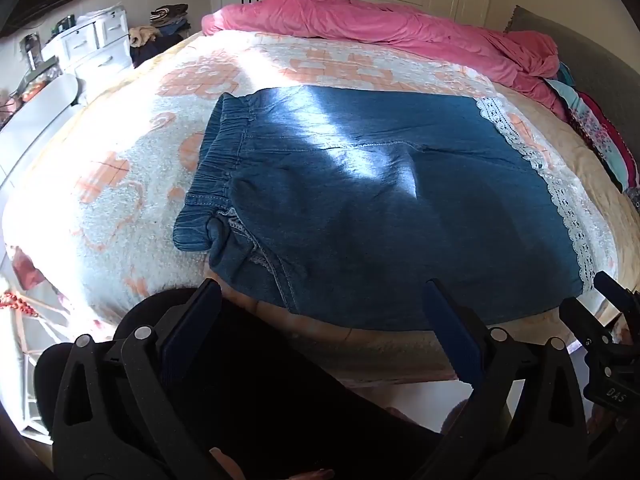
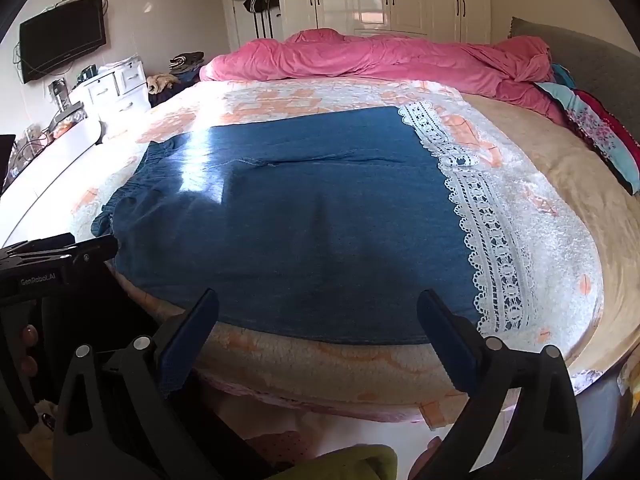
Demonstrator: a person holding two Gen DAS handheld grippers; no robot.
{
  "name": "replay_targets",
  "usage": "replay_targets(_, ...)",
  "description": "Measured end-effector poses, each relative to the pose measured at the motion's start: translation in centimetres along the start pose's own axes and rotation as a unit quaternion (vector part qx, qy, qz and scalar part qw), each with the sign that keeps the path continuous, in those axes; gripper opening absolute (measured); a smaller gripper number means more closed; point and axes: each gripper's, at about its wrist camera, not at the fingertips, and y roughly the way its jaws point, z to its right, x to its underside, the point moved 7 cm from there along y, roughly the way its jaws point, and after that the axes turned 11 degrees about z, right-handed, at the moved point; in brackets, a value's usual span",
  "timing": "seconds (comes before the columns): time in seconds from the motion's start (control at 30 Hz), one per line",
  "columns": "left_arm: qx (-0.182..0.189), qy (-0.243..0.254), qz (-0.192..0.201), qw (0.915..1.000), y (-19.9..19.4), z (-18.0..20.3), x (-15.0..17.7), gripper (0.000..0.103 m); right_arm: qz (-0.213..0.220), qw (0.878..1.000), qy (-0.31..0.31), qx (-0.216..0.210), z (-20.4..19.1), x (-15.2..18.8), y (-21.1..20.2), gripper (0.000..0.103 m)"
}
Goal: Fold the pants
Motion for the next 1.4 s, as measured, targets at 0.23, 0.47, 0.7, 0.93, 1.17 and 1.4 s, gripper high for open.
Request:
replay_targets(0.23,0.001,-0.002,-0.005,1.0000,-0.2,0.0,0.1,0.094,0.004,1.000,0.001,0.005,-0.1,0.1,0.1,0.099)
replay_targets(0.47,0.000,0.004,-0.006,1.0000,0.2,0.1,0.3,0.094,0.003,1.000,0.003,0.002,-0.2,-0.1,-0.2,0.099)
replay_targets(0.7,0.001,0.001,-0.006,1.0000,0.4,0.2,0.4,0.094,0.000,1.000,-0.003,0.000,-0.3,0.2,0.0,0.099)
replay_targets(0.93,0.006,0.000,-0.006,1.0000,0.3,0.2,0.4,0.094,-0.003,1.000,-0.004,0.001,-0.4,0.3,0.2,0.099)
replay_targets(1.17,0.007,0.000,-0.006,1.0000,0.3,0.1,0.4,0.094,-0.005,1.000,-0.006,0.001,-0.5,0.2,0.4,0.099)
replay_targets(1.4,0.013,-0.004,-0.012,0.9998,0.7,0.0,0.5,0.094,-0.006,1.000,-0.009,0.000,-0.6,0.2,0.6,0.099)
